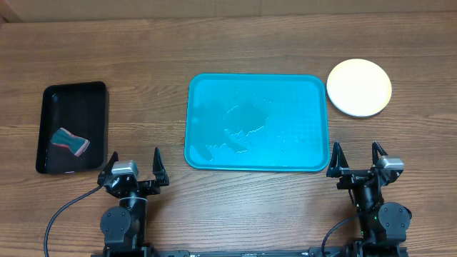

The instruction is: Clean dirty plates on tray and stack at the side

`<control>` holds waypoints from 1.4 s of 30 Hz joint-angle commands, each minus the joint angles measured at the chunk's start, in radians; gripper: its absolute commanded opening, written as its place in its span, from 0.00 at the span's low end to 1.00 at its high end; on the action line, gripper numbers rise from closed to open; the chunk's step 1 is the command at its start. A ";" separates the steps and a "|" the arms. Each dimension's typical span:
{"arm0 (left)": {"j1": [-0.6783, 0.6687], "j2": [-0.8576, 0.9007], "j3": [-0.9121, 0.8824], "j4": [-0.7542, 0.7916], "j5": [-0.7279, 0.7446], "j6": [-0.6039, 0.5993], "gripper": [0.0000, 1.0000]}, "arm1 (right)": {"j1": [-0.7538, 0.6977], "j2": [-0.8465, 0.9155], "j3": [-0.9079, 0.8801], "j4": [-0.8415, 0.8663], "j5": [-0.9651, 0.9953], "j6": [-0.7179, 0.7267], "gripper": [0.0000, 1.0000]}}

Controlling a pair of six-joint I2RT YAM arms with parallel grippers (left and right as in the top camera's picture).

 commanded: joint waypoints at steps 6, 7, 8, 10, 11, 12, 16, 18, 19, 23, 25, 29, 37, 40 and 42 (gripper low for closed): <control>-0.006 -0.011 -0.005 0.002 0.003 0.019 1.00 | -0.004 -0.012 -0.010 -0.001 0.043 -0.019 1.00; -0.006 -0.011 -0.005 0.002 0.003 0.019 1.00 | -0.004 -0.012 -0.010 -0.001 0.042 -0.037 1.00; -0.006 -0.011 -0.005 0.002 0.003 0.019 1.00 | -0.004 -0.012 -0.010 -0.002 0.043 -0.064 1.00; -0.006 -0.011 -0.005 0.002 0.003 0.019 1.00 | -0.004 -0.012 -0.010 -0.002 0.043 -0.149 1.00; -0.006 -0.011 -0.005 0.002 0.003 0.019 1.00 | -0.004 -0.012 -0.010 -0.002 0.043 -0.176 1.00; -0.006 -0.011 -0.005 0.002 0.003 0.019 1.00 | -0.004 -0.012 -0.010 -0.002 0.043 -0.197 1.00; -0.006 -0.011 -0.005 0.002 0.003 0.019 1.00 | -0.004 -0.012 -0.010 -0.003 0.043 -0.230 1.00; -0.006 -0.011 -0.005 0.002 0.003 0.019 1.00 | -0.004 -0.012 -0.010 -0.003 0.043 -0.230 1.00; -0.006 -0.011 -0.005 0.002 0.003 0.019 1.00 | -0.004 -0.012 -0.010 -0.003 0.043 -0.230 1.00; -0.006 -0.011 -0.005 0.002 0.003 0.019 1.00 | -0.004 -0.012 -0.010 -0.003 0.044 -0.230 1.00; -0.006 -0.011 -0.005 0.002 0.003 0.019 1.00 | -0.004 -0.012 -0.010 -0.002 0.043 -0.233 1.00; -0.006 -0.011 -0.005 0.002 0.003 0.019 1.00 | -0.004 -0.012 -0.010 0.000 0.043 -0.233 1.00; -0.006 -0.011 -0.005 0.002 0.003 0.019 1.00 | -0.004 -0.012 -0.010 0.000 0.043 -0.233 1.00; -0.006 -0.011 -0.005 0.002 0.003 0.019 1.00 | -0.004 -0.012 -0.010 0.000 0.043 -0.233 1.00; -0.006 -0.011 -0.005 0.002 0.003 0.019 1.00 | -0.004 -0.012 -0.010 0.000 0.043 -0.233 1.00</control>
